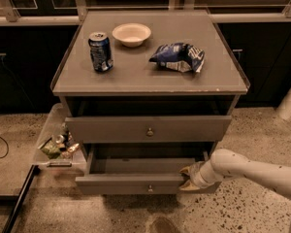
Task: Open middle drawer
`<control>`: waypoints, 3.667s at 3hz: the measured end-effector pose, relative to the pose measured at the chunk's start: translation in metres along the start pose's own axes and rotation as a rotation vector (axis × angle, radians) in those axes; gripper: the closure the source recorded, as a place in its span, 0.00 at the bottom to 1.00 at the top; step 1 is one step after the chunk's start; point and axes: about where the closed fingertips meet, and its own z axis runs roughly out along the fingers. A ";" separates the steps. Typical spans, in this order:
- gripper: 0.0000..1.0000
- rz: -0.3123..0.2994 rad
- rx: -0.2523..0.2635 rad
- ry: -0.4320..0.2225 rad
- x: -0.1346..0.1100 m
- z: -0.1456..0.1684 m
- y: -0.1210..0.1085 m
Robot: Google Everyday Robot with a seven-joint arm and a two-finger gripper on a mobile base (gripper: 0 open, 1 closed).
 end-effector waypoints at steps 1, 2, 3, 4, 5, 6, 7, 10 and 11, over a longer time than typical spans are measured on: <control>0.62 0.013 -0.008 -0.023 0.004 -0.005 0.005; 0.85 0.022 -0.015 -0.039 0.003 -0.008 0.015; 1.00 0.022 -0.015 -0.039 0.002 -0.009 0.015; 1.00 0.034 -0.011 -0.046 0.004 -0.010 0.023; 0.81 0.034 -0.011 -0.046 0.004 -0.010 0.023; 0.57 0.034 -0.012 -0.046 0.004 -0.010 0.023; 0.34 0.041 -0.031 -0.055 -0.005 -0.007 0.013; 0.84 0.064 -0.059 -0.110 0.000 -0.010 0.032; 1.00 0.069 -0.059 -0.120 0.001 -0.011 0.039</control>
Offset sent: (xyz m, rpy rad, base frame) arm -0.0854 -0.0470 -0.0024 0.1129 0.0753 -0.0621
